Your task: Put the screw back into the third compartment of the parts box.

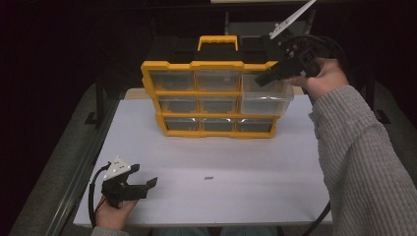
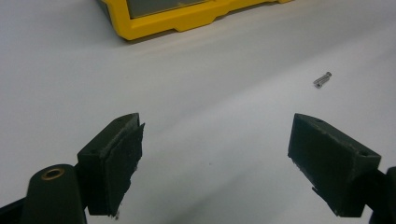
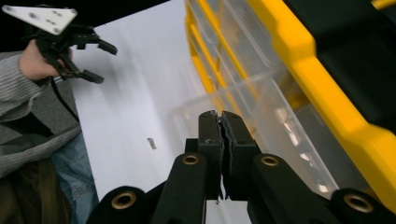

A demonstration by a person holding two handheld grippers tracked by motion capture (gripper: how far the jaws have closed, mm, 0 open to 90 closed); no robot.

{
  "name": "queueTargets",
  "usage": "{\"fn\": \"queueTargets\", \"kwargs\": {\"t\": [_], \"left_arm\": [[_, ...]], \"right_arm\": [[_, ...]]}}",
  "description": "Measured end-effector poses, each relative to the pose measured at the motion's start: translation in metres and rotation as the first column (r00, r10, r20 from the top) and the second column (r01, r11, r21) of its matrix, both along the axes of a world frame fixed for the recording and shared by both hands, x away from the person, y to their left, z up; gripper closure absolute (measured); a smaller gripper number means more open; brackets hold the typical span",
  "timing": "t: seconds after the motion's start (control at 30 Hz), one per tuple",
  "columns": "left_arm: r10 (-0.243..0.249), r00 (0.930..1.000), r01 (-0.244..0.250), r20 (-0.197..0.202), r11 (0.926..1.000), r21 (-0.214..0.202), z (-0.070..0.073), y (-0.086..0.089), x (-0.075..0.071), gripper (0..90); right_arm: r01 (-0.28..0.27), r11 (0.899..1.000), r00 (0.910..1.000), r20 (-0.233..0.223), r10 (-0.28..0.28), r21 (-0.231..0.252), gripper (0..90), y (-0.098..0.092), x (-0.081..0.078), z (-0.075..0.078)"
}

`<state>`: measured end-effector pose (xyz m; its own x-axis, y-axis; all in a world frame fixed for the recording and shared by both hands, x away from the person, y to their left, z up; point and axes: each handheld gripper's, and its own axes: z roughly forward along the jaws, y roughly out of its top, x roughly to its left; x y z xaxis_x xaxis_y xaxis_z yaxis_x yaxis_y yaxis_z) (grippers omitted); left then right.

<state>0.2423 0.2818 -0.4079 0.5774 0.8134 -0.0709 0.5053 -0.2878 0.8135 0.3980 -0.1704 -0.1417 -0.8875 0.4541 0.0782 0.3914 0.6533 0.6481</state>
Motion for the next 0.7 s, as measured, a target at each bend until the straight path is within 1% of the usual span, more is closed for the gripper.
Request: {"fn": "queueTargets", "kwargs": {"t": [0.03,0.1,0.13,0.2,0.23,0.3,0.37,0.43,0.53,0.63,0.7], "left_arm": [[0.005,1.0,-0.005,0.0,0.9999,-0.012,0.0,-0.001,0.0,17.1],[0.004,1.0,-0.004,-0.001,0.9999,-0.009,0.0,-0.001,0.0,17.1],[-0.002,1.0,0.002,0.006,1.0,-0.002,0.0,0.0,0.001,17.1],[-0.002,1.0,0.002,0.005,1.0,-0.001,0.0,0.0,0.001,17.1],[-0.008,0.9999,0.007,0.008,1.0,0.006,0.0,0.0,0.001,17.2],[-0.006,0.9999,0.006,0.009,1.0,0.003,-0.001,0.0,0.001,17.1],[-0.006,0.9999,0.006,0.008,1.0,0.004,0.0,0.0,0.001,17.2],[-0.006,1.0,0.006,0.007,1.0,0.004,0.0,0.0,0.001,17.1],[-0.006,1.0,0.006,0.007,1.0,0.005,0.0,0.0,0.001,17.1],[-0.004,1.0,0.004,0.007,1.0,0.003,-0.001,0.0,0.001,17.1],[-0.005,1.0,0.005,0.003,1.0,0.004,-0.001,-0.001,0.001,17.1]], "right_arm": [[0.025,1.0,0.9995,-0.02,-0.025,0.001,85.9,-0.006,0.005,-0.006],[0.028,1.0,0.9994,-0.022,-0.028,0.002,85.9,-0.008,0.007,-0.009],[0.049,0.999,0.9983,-0.034,-0.048,0.0,85.9,-0.013,0.01,-0.014],[0.054,0.999,0.9979,-0.035,-0.054,0.002,85.9,-0.015,0.011,-0.016],[0.061,0.998,0.9974,-0.039,-0.061,0.0,85.9,-0.017,0.012,-0.019],[0.075,0.997,0.9958,-0.052,-0.075,-0.003,85.8,-0.021,0.015,-0.025],[0.073,0.997,0.9959,-0.053,-0.074,-0.003,85.8,-0.022,0.016,-0.026],[0.085,0.996,0.9945,-0.061,-0.086,-0.006,80.3,-0.022,0.017,-0.029],[0.085,0.996,0.9949,-0.053,-0.086,-0.008,78.9,-0.022,0.016,-0.029],[0.082,0.997,0.9956,-0.045,-0.082,0.004,77.6,-0.02,0.014,-0.025],[0.072,0.997,0.9967,-0.038,-0.072,0.004,75.1,-0.016,0.011,-0.022]]}}
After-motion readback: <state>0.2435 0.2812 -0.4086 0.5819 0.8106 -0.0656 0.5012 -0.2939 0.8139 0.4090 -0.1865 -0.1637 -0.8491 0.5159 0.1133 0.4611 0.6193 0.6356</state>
